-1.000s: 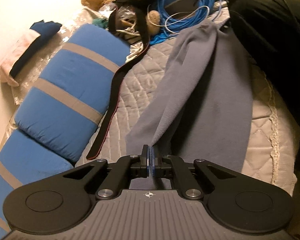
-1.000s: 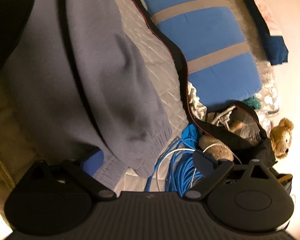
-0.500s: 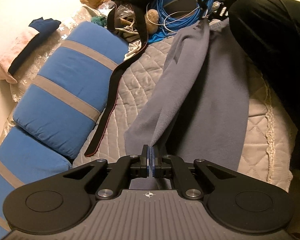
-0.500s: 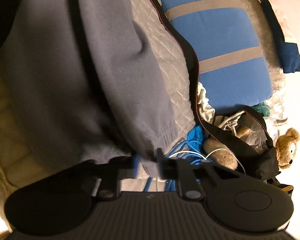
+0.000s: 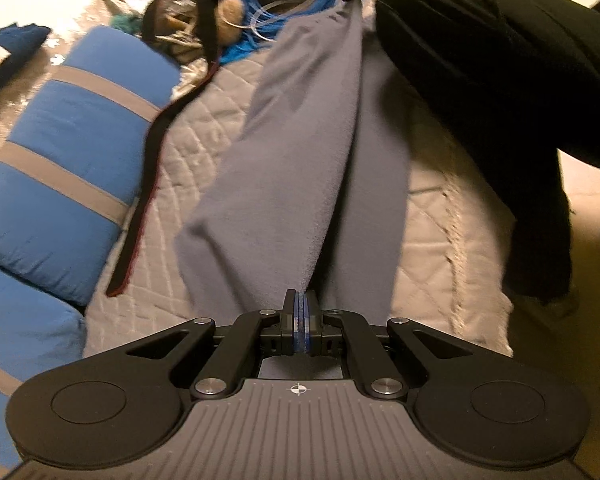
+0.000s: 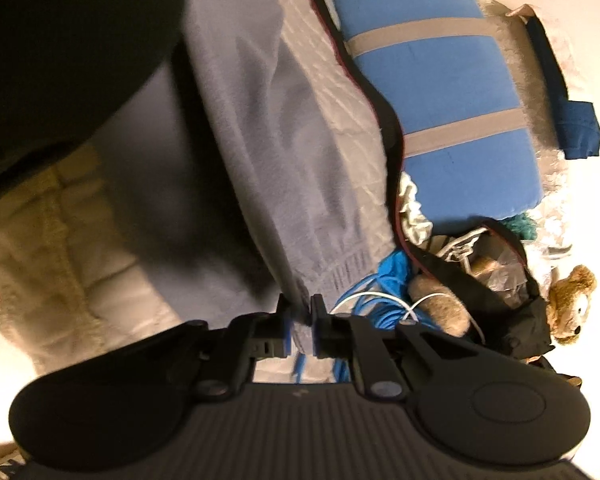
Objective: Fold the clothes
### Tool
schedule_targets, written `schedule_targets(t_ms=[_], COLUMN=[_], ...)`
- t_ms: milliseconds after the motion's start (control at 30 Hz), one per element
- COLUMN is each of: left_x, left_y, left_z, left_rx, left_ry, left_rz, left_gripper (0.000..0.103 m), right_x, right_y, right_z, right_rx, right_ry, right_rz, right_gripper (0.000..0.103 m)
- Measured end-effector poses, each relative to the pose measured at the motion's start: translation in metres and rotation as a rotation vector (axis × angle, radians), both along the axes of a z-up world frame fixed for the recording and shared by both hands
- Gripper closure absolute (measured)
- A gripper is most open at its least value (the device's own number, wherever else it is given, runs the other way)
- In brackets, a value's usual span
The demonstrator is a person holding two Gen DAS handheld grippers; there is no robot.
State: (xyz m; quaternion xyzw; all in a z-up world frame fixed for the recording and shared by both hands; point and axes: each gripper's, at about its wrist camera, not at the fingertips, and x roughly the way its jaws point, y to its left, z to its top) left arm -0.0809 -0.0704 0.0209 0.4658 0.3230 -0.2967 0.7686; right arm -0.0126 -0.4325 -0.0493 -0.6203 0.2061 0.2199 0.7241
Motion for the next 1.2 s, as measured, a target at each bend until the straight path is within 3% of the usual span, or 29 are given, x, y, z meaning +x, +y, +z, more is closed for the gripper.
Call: schedule_targets(t_ms=[333, 667, 733, 767, 867, 900, 933, 1033, 1067, 1133, 1200], left_x=[-0.001, -0.001, 0.000, 0.000, 0.000, 0.001, 0.001, 0.001, 0.002, 0.001, 0.000], left_y=[0.005, -0.005, -0.004, -0.004, -0.002, -0.001, -0.001, 0.000, 0.001, 0.001, 0.003], left_z=[0.003, -0.020, -0.025, -0.027, -0.027, -0.026, -0.026, -0.025, -0.025, -0.027, -0.023], left_rx=[0.021, 0.088, 0.106, 0.111, 0.105, 0.102, 0.100, 0.104, 0.112, 0.136, 0.121], left_ry=[0.081, 0.150, 0.157, 0.159, 0.160, 0.163, 0.166, 0.184, 0.188, 0.188, 0.192], left_rz=[-0.002, -0.025, -0.021, -0.021, -0.018, -0.016, -0.016, -0.020, -0.020, -0.015, -0.021], left_gripper=[0.101, 0.100, 0.099, 0.099, 0.098, 0.098, 0.098, 0.097, 0.094, 0.077, 0.076], right_x=[-0.012, -0.006, -0.004, -0.002, 0.005, 0.008, 0.010, 0.017, 0.019, 0.024, 0.029], right_y=[0.000, 0.003, 0.004, 0.005, 0.006, 0.006, 0.007, 0.008, 0.008, 0.009, 0.010], right_z=[-0.010, -0.018, -0.016, -0.010, 0.009, 0.015, 0.021, 0.040, 0.046, 0.059, 0.071], right_rx=[-0.007, -0.022, -0.016, 0.005, 0.069, 0.090, 0.111, 0.174, 0.195, 0.238, 0.280], right_ry=[0.064, 0.116, 0.119, 0.106, 0.068, 0.055, 0.042, 0.004, -0.009, -0.035, -0.061], right_rz=[0.003, -0.034, -0.046, -0.061, -0.105, -0.119, -0.134, -0.178, -0.193, -0.222, -0.251], right_gripper=[0.094, 0.093, 0.072, 0.067, 0.036, 0.021, 0.013, 0.006, 0.004, 0.000, 0.000])
